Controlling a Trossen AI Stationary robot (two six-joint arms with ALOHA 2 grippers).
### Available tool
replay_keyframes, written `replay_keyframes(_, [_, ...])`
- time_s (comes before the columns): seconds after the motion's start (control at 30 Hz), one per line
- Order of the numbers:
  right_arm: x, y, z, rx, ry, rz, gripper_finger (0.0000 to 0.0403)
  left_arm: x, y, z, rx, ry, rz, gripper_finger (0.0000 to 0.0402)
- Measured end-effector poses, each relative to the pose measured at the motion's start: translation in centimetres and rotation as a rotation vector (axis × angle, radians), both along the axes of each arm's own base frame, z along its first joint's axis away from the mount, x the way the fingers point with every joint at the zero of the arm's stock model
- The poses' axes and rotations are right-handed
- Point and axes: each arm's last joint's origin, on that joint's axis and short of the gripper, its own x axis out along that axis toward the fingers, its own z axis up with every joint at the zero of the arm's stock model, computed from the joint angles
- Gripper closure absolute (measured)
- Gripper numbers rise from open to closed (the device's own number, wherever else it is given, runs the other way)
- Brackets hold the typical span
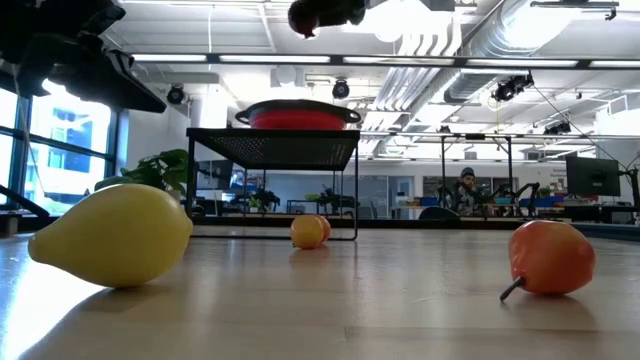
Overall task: Pick & Place Fruit
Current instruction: Put the pomegranate into the red strainer bowl
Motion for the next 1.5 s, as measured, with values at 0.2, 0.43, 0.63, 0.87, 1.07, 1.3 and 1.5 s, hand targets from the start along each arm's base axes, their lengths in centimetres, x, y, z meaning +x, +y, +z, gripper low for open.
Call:
replay_keyframes(0.2, [-0.4, -2.6, 0.2, -0.087, 0.004, -0.036, 0.0203, 0.0, 0.0, 0.0, -0.006, -0.002, 0.003, 0.0398])
replay_keyframes(0.43, [-1.2, -6.3, 0.6, -0.145, -0.023, -0.087, 0.0201, 0.0, 0.0, 0.0, -0.055, -0.022, 0.022, 0.0398])
replay_keyframes(0.63, [-1.9, -9.5, 0.4, -0.122, -0.055, -0.092, 0.0200, 0.0, 0.0, 0.0, -0.066, -0.026, 0.026, 0.0398])
replay_keyframes(0.87, [-1.0, -12.7, -2.0, -0.079, -0.044, -0.087, 0.0200, 0.0, 0.0, 0.1, -0.069, -0.034, 0.027, 0.0398])
replay_keyframes(1.07, [0.5, -14.3, -5.2, -0.055, 0.019, -0.102, 0.0200, 0.0, 0.0, 0.1, -0.081, -0.039, 0.032, 0.0398])
replay_keyframes(1.3, [0.8, -14.6, -6.0, -0.048, 0.037, -0.107, 0.0199, 0.0, 0.0, 0.1, -0.135, -0.060, 0.052, 0.0398])
replay_keyframes(1.5, [0.9, -14.6, -5.9, -0.066, 0.037, -0.136, 0.0192, 0.0, 0.0, 0.1, -0.137, -0.061, 0.053, 0.0398])
